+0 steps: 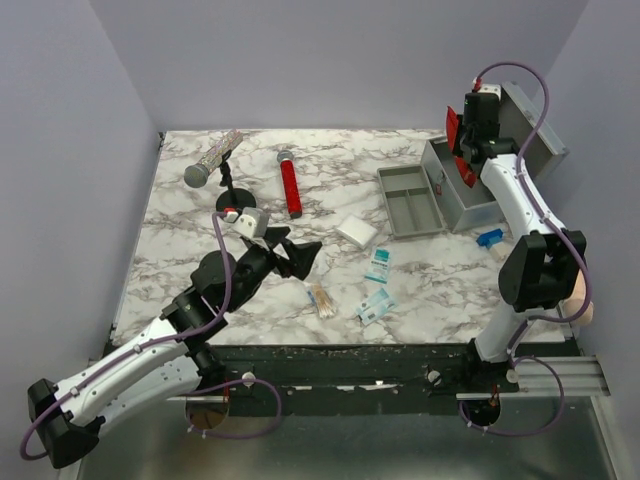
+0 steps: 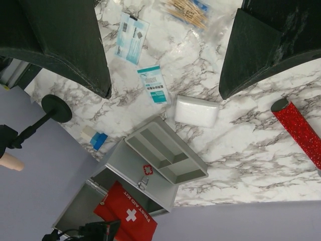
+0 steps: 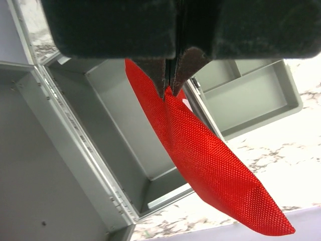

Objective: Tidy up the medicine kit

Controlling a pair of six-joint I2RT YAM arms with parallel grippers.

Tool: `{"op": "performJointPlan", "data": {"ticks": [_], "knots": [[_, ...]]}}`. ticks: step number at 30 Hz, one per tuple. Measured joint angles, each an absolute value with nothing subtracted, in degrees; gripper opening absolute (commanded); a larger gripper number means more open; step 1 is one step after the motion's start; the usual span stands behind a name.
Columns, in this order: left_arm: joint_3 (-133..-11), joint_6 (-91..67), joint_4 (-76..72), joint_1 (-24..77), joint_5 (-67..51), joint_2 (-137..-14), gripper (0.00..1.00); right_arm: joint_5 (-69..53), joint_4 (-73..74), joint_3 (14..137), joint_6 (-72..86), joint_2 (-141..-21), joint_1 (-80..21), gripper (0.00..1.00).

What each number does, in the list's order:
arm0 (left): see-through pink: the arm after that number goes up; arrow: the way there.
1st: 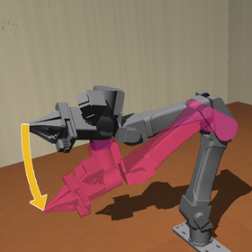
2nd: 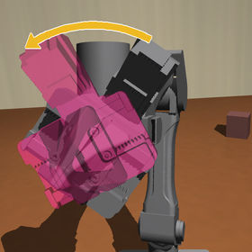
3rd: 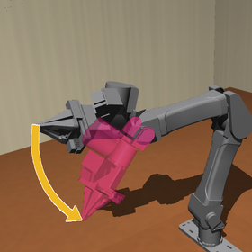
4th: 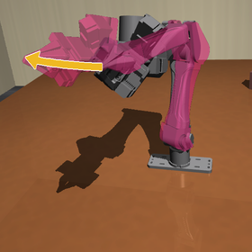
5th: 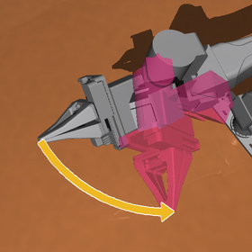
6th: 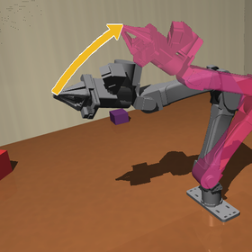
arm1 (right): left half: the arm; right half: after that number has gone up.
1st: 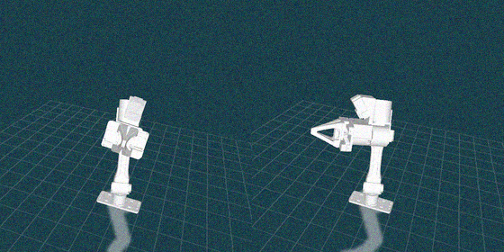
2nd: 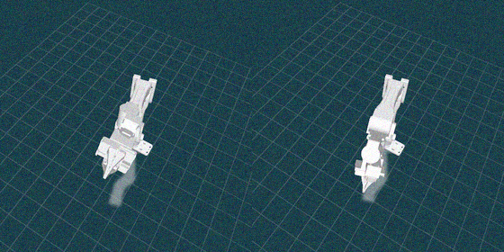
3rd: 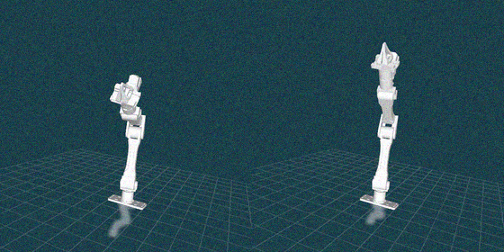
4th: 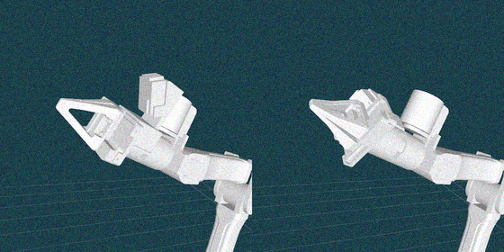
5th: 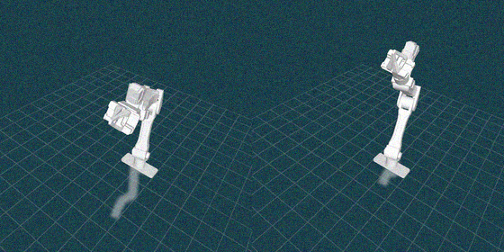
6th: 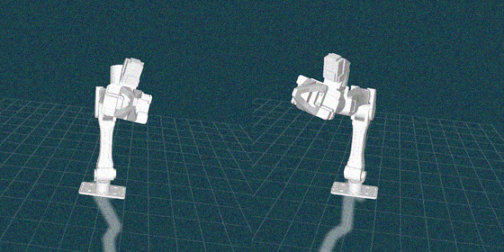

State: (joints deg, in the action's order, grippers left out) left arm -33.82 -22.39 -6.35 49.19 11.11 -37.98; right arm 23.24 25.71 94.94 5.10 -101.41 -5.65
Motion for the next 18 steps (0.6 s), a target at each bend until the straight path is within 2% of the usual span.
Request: {"op": "performJointPlan", "data": {"ticks": [18], "knots": [[-33.2,-23.7,-7.7,49.2,4.9,-43.0,0.99,3.2,27.2,93.4,14.4,-102.8,4.2,0.01]]}}
